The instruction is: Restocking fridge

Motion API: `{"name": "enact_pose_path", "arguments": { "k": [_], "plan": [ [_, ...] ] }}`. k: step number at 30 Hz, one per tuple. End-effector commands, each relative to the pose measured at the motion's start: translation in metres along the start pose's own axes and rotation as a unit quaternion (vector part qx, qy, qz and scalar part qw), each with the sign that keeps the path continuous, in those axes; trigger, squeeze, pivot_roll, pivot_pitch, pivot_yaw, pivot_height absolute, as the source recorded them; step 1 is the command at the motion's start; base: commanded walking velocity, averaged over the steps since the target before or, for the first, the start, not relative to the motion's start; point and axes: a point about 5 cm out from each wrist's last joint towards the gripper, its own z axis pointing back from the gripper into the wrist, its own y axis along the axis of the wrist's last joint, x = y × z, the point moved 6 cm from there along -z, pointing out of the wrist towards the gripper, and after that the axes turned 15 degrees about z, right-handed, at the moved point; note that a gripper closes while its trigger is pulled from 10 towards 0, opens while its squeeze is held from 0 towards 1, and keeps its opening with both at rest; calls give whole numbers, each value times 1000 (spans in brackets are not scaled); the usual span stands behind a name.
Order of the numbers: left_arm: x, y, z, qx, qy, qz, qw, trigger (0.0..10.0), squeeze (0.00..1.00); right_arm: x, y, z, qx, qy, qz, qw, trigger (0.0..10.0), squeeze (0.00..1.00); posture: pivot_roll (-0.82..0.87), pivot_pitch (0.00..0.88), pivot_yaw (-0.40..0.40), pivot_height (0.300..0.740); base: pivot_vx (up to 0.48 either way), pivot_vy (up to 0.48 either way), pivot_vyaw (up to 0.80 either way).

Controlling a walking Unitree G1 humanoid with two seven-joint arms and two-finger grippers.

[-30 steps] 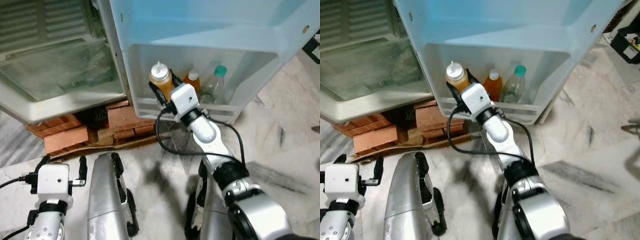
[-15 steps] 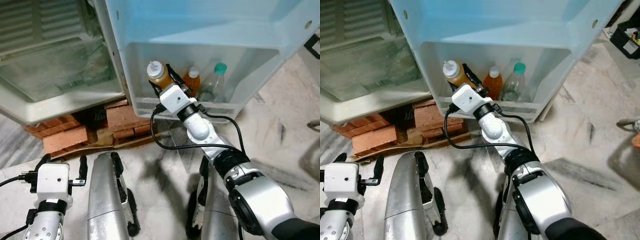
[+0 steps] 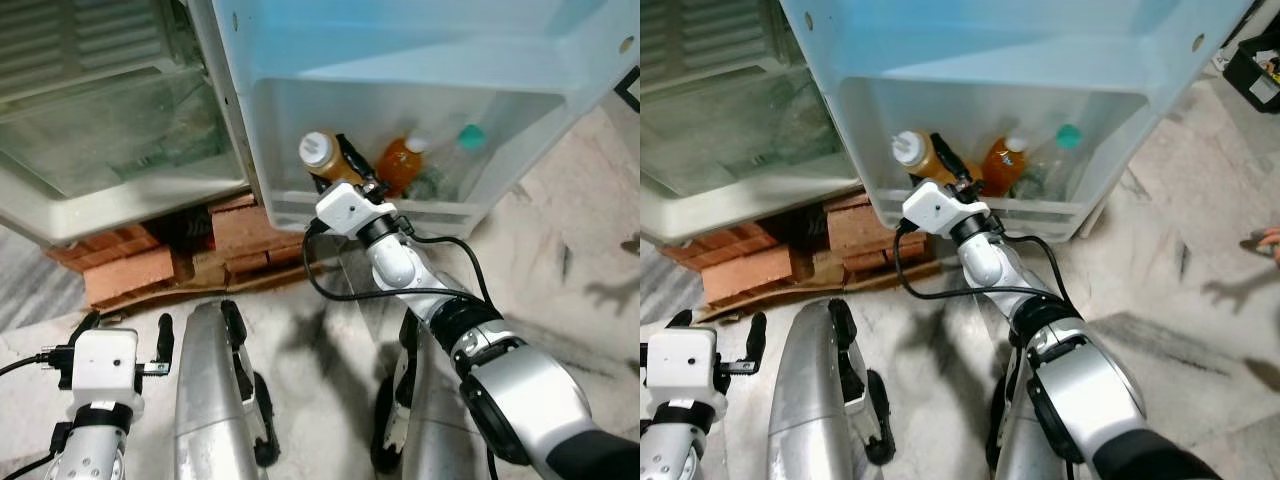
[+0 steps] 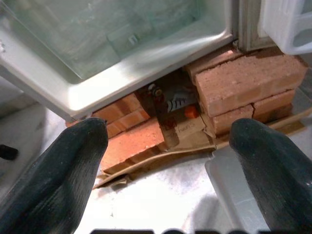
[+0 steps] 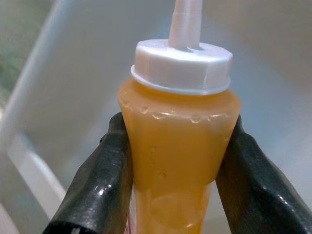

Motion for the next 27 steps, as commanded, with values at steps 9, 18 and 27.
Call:
{"name": "enact_pose_path", "arguments": {
  "k": [9,18,27],
  "plan": [
    [-4,-3,14,-17,1,-11,1000,10000,0,-38,-16,10,-102,48,-112,987,10000,0,186,407,23,488,0,0,0],
    [-5,-3,14,-22,2,-12,1000,10000,0,-30,-49,24,-158,46,-116,980,10000,0,182,412,18,488,0,0,0],
    [-3,-5,11,-22,2,-8,1000,10000,0,-1,-77,28,-201,7,-98,975,10000,0,174,396,10,488,0,0,0]
  ]
}}
